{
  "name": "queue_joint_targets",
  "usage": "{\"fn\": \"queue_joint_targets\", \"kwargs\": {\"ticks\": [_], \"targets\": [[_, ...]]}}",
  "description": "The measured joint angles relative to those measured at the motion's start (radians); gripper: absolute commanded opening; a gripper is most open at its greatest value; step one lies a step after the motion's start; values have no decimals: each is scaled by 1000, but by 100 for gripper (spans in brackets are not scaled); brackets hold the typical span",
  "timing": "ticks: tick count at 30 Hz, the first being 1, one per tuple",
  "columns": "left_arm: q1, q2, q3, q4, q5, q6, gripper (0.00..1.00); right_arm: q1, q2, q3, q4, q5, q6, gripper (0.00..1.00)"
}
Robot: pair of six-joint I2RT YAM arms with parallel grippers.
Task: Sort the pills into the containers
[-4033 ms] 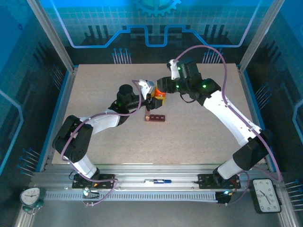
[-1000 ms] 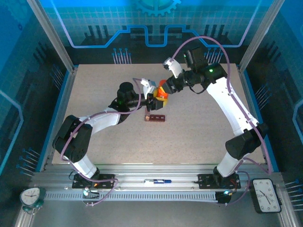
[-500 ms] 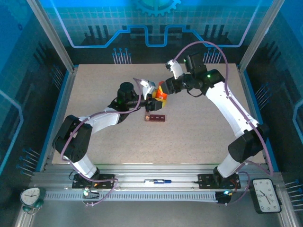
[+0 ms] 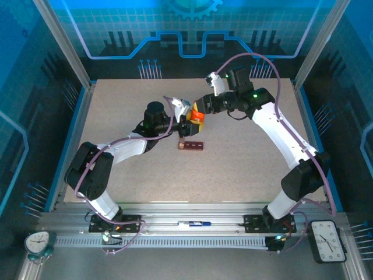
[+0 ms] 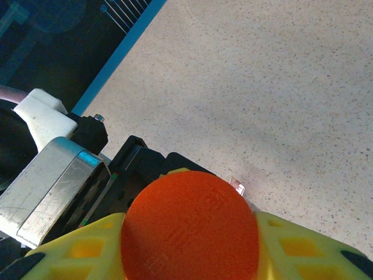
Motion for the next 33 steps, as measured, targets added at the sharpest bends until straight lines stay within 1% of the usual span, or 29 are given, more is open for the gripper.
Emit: {"fn": "queue_joint_targets", "kwargs": {"ticks": [9,12,14,17,20,27,33], "targets": [[-1,-2,0,0,-3,16,14,0,0,10,-27,-6,-138,28],[-1,-2,0,1,-3,16,14,0,0,9,-26,-13,-152,28],[-1,-2,0,0,-3,15,14,0,-2,2,-18,-16,-151,26],[-1,-2,-4,0,-4,15,13,1,-6,-13,-3,-14,-133,25],[-1,-2,-8,-6,-20,19,12,14,-6,-23,10,21,-94,26],[-14,-15,-38,-48,-128,79,13,87,-22,-87,72,203,22,26],[-16,-17,-42,-49,-158,91,14,102,-45,-144,146,257,90,30]]}}
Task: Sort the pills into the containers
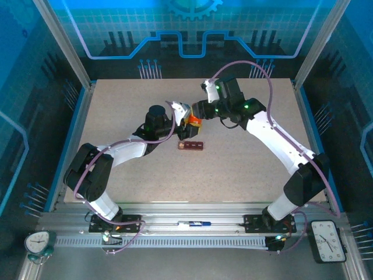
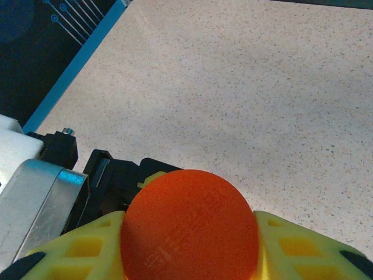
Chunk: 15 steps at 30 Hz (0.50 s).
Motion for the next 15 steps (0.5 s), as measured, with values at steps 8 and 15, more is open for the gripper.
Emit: {"fn": "queue_joint_targets", "kwargs": {"ticks": [8,15], "targets": [[-3,0,0,4,-8,-2,14,-7,0,3,5,-10,18,36],[-12,0,0,49,-13,-6,14,-50,0,41,-36,-98,27,45]]}}
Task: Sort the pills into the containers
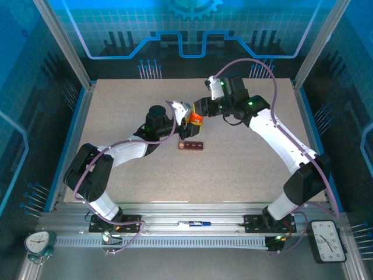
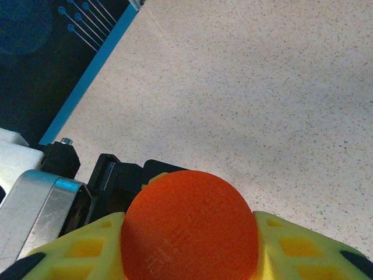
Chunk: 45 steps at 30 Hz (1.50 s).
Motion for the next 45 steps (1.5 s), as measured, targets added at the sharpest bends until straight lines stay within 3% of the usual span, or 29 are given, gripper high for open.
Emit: {"fn": "queue_joint_targets", "kwargs": {"ticks": [13,19,33,45], "targets": [[-5,0,5,130,13,-20,14,-18,6,108,-107,-74,3,81],[-5,0,7,166,19,-26,14,-30,6,133,-139,-93,-15,90],[8,0,35,166,144,-98,14,-153,-35,134,-148,-309,-175,89],[21,5,60,209,248,-215,15,-160,-35,135,-144,-436,-259,84]]}}
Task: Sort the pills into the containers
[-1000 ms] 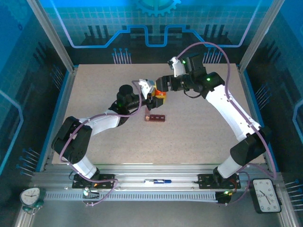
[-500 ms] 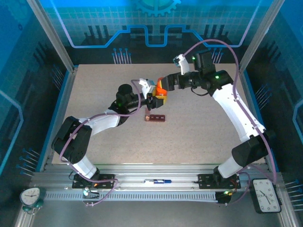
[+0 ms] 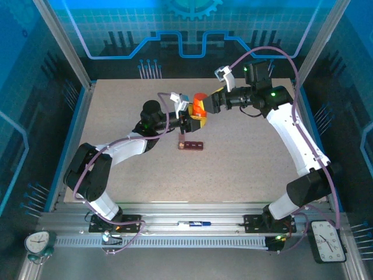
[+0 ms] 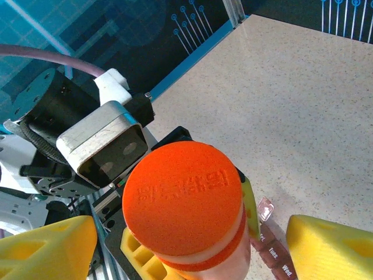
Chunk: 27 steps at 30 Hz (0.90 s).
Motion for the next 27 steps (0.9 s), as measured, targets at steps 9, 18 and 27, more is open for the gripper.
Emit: {"fn": "queue_joint_targets", "kwargs": {"ticks": [9,18,27], "targets": [[0,8,8,9,19,-22,15,0,16,6,24,-32,5,79],[0,11,9,9,34,-26,15,0,46,24,43,-47,20,67],[1,15,13,8,37,-41,15,4,51,29,44,-62,17,45]]}}
